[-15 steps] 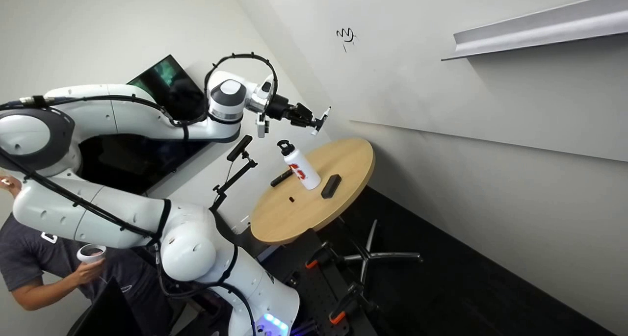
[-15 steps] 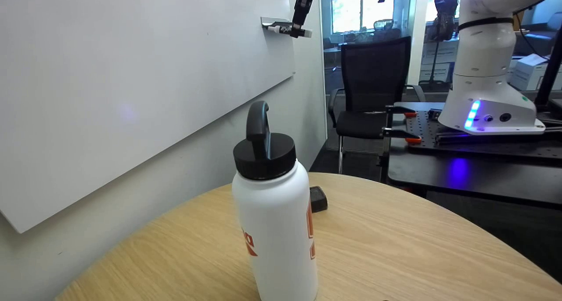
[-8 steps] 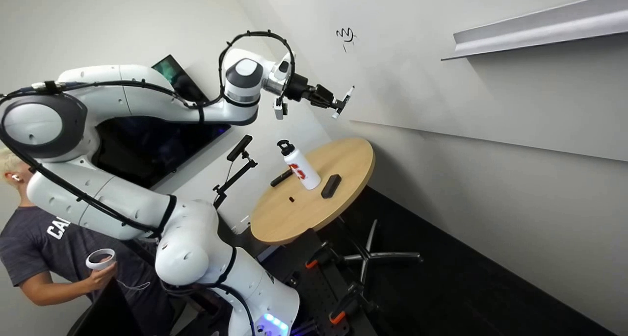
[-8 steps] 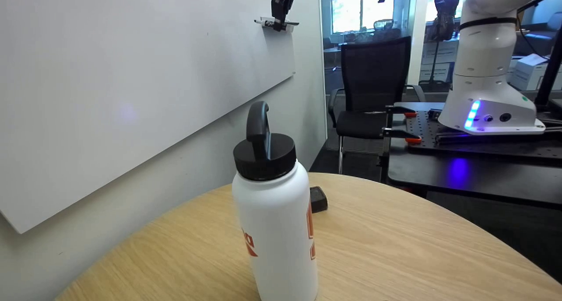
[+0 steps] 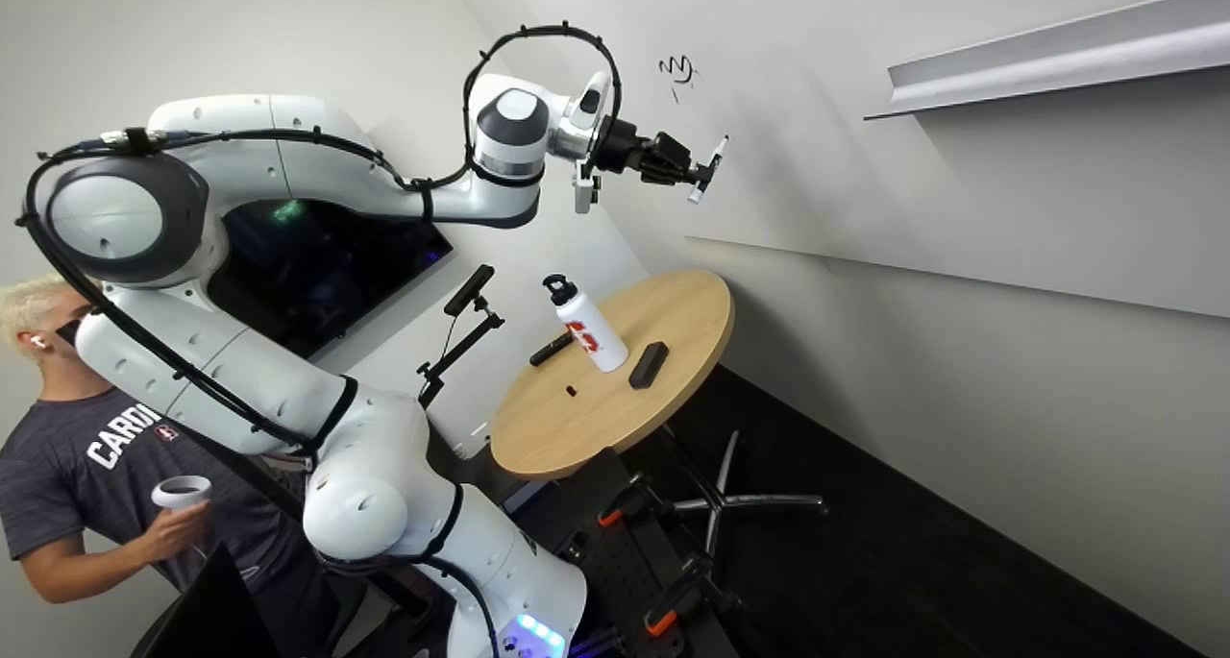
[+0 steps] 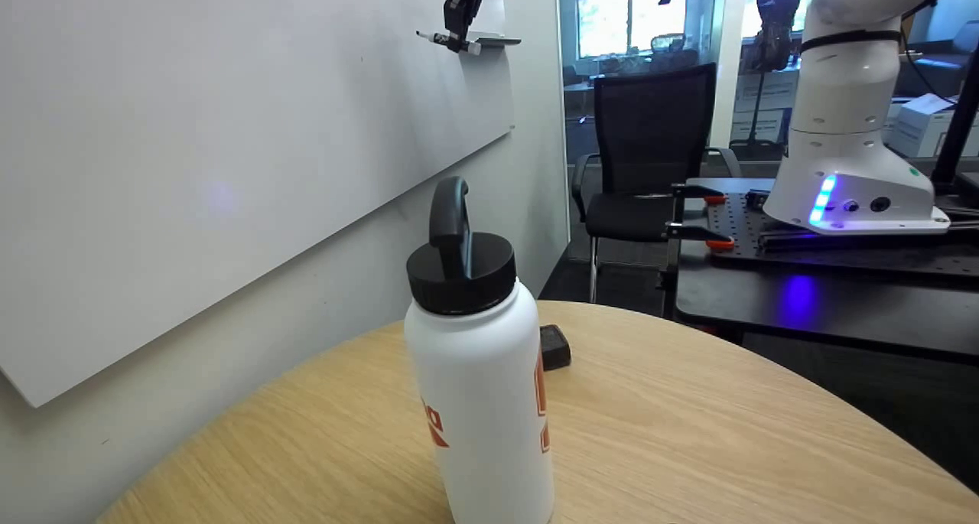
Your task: Use the black marker on the table to write on the whiteboard
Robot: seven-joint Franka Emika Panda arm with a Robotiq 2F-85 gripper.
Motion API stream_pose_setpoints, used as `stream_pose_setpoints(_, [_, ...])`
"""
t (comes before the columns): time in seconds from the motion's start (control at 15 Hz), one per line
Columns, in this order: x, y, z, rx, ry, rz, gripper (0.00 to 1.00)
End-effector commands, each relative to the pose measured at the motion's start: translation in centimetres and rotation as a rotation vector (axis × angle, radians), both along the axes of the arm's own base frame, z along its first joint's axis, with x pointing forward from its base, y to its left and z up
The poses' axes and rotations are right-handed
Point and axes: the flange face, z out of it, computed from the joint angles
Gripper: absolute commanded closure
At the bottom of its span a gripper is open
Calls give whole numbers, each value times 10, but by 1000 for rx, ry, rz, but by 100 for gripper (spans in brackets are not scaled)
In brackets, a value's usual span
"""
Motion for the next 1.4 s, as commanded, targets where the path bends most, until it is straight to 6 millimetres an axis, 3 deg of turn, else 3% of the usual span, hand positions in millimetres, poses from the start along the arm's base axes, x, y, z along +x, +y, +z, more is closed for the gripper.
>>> stream_pose_setpoints(0.0, [3,-1,0,-3,0,1,80])
stream_pose_setpoints(0.2, [4,0,0,-3,1,3,80])
stream_pose_setpoints(0.27, [4,0,0,-3,1,4,95])
stream_pose_setpoints(0.93, [30,-41,-14,-34,-28,26,95])
stream_pose_setpoints(1.33, [41,-45,-10,-21,-39,11,95])
